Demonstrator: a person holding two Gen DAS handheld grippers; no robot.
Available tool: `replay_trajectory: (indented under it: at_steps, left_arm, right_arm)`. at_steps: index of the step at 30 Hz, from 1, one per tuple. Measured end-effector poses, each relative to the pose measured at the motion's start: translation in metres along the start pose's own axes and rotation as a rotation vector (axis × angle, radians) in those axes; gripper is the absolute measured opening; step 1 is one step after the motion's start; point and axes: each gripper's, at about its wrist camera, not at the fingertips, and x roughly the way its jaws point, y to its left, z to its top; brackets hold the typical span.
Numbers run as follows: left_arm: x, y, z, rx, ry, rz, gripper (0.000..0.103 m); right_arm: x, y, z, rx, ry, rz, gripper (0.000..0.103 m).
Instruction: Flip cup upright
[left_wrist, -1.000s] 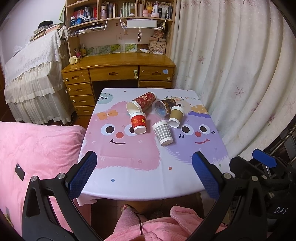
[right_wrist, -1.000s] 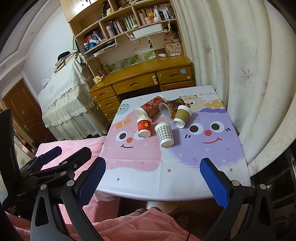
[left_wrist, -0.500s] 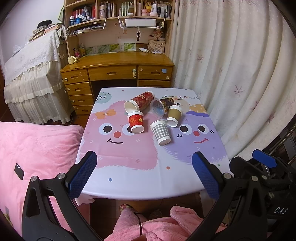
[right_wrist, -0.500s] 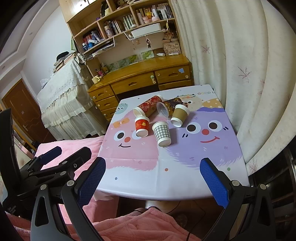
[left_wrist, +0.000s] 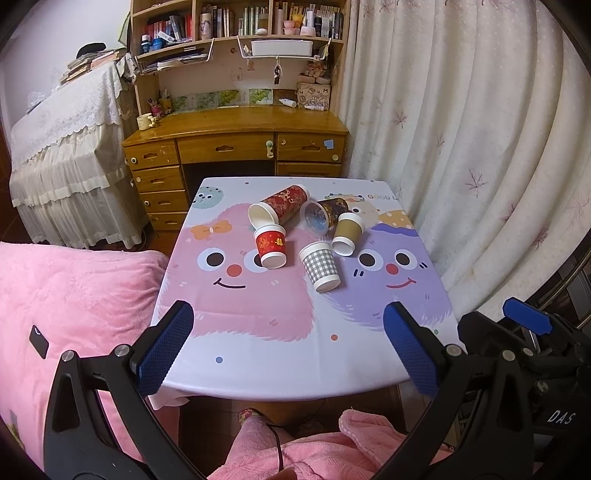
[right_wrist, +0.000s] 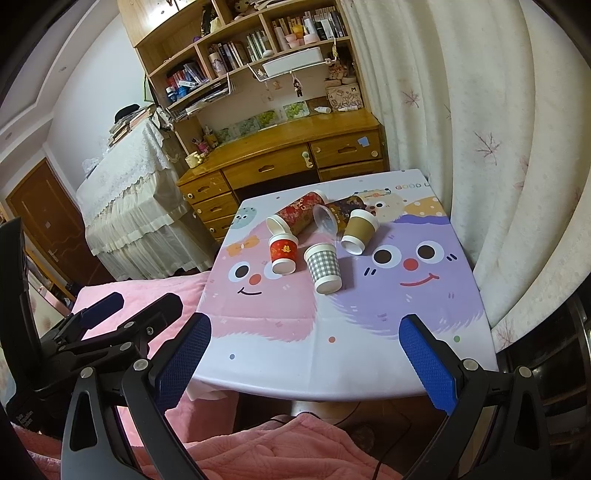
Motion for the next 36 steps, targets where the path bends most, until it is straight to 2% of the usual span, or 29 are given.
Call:
replay_trajectory:
  at_steps: [13, 18, 24, 29, 33, 36]
  left_arm:
    - [-0.001, 0.000, 0.005, 0.005, -0.018, -0.018, 0.102]
    - [0.005, 0.004, 0.005, -0.011, -0.001, -0.055, 0.102]
    - [0.024, 0.026, 0.003, -0.060, 0.058, -0.124, 0.102]
    - [0.053, 0.051, 0.002, -0.095, 0.144, -0.195, 0.102]
    - [0.082, 0.078, 0.001, -0.105, 0.231, -0.217, 0.101]
    - [0.107, 0.107, 0.003, -0.133, 0.303, -0.263, 0.101]
  right_arm:
    - [0.006, -0.009, 0.003, 0.045, 0.009, 0.025, 0.103]
    - [0.012, -0.010, 0.000, 0.064, 0.038, 0.035, 0.103]
    - [0.025, -0.013, 0.000, 0.122, 0.073, -0.007, 0.103]
    - [0.053, -0.006, 0.002, 0.172, 0.151, -0.022, 0.103]
    - [0.088, 0.014, 0.007, 0.195, 0.220, -0.046, 0.103]
    - [0.114, 0.034, 0.015, 0.186, 0.246, -0.083, 0.103]
